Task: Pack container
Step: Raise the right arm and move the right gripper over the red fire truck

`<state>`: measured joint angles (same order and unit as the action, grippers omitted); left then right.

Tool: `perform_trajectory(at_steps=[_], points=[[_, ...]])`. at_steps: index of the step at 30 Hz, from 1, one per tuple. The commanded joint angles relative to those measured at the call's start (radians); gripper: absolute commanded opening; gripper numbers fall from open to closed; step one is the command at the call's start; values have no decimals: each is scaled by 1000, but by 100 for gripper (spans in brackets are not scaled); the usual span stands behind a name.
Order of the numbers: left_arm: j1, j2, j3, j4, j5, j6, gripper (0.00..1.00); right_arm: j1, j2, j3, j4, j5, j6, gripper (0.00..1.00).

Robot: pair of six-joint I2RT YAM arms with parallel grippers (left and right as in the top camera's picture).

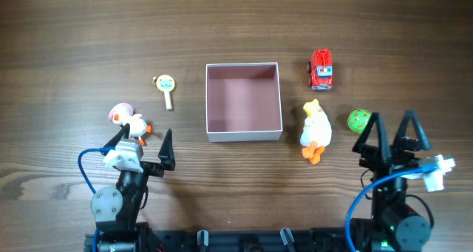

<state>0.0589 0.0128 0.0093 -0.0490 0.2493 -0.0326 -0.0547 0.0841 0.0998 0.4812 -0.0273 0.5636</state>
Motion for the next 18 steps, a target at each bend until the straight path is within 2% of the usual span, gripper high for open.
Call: perform_trajectory(at_steps=[1, 9, 11, 16, 18], points=[[-5, -6, -4, -5, -3, -6, 100, 5, 127, 165, 12, -8, -16, 100], [-5, -6, -4, -5, -3, -6, 100, 5, 599, 557, -55, -272, -261, 100], [-5, -6, -4, -5, -3, -6, 100, 5, 759, 714, -165, -315, -276, 100], [-5, -6, -4, -5, -3, -6, 100, 5, 995, 977, -418, -314, -278, 100], [-5, -6, -4, -5, -3, -6, 100, 6, 1080, 1070, -526, -315, -330, 99]])
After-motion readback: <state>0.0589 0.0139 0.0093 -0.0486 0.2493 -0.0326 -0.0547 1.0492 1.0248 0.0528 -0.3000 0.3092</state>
